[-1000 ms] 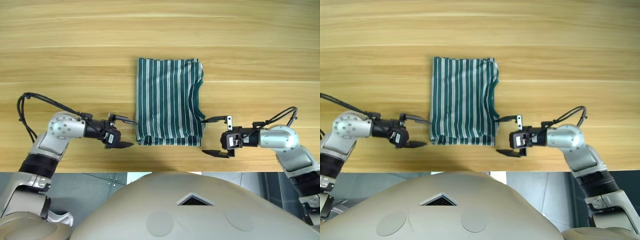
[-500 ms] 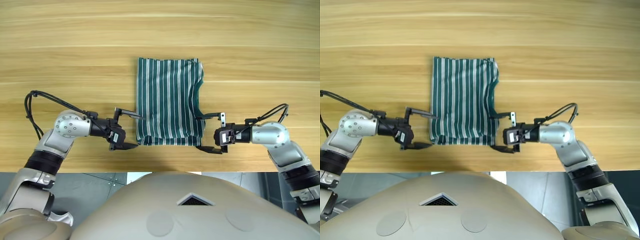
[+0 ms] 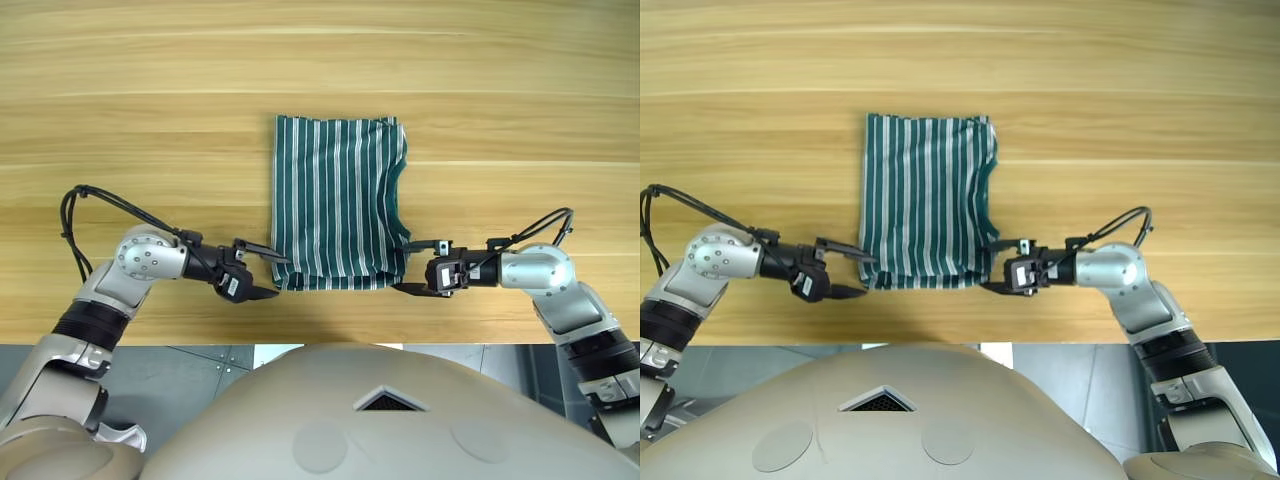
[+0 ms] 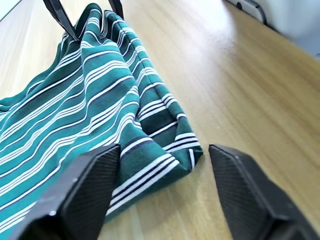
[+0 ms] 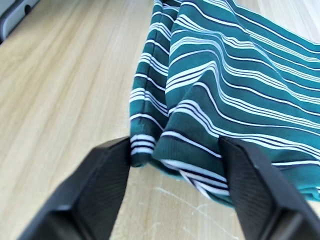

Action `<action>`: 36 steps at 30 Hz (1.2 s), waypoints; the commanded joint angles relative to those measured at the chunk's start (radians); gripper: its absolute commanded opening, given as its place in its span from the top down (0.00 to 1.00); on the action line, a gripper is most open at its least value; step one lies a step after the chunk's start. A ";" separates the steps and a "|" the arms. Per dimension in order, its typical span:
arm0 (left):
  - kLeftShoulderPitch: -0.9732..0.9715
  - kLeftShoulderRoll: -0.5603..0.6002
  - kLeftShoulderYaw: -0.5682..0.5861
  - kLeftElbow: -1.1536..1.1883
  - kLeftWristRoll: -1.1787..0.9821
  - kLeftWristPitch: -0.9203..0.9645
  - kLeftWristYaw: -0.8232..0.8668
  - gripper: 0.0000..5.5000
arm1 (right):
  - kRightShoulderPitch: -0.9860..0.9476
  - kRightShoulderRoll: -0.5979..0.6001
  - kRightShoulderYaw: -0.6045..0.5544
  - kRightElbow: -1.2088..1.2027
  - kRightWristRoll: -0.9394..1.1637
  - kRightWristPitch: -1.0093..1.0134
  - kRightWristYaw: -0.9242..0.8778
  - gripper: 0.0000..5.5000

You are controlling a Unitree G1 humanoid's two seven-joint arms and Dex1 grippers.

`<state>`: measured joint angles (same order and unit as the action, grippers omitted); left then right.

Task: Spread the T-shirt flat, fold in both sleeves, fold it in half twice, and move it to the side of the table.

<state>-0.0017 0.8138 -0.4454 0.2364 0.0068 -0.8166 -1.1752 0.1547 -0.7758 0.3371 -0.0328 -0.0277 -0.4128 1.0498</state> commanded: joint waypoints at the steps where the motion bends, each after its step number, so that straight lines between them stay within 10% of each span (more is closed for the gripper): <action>1: -0.013 0.011 -0.002 0.007 0.015 0.003 0.004 0.53 | -0.001 -0.018 0.003 -0.003 -0.005 0.003 0.008 0.58; 13: -0.032 0.001 -0.004 0.034 0.016 0.001 0.019 0.90 | -0.005 -0.011 0.012 0.005 -0.002 0.001 0.005 0.96; 36: 0.090 0.158 0.032 -0.241 -0.389 0.040 -0.167 0.99 | 0.095 -0.159 -0.091 -0.179 0.253 -0.022 0.131 0.97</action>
<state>0.0646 0.9258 -0.4331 0.0379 -0.3342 -0.7843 -1.3108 0.2280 -0.8853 0.2847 -0.1509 0.1603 -0.4330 1.1482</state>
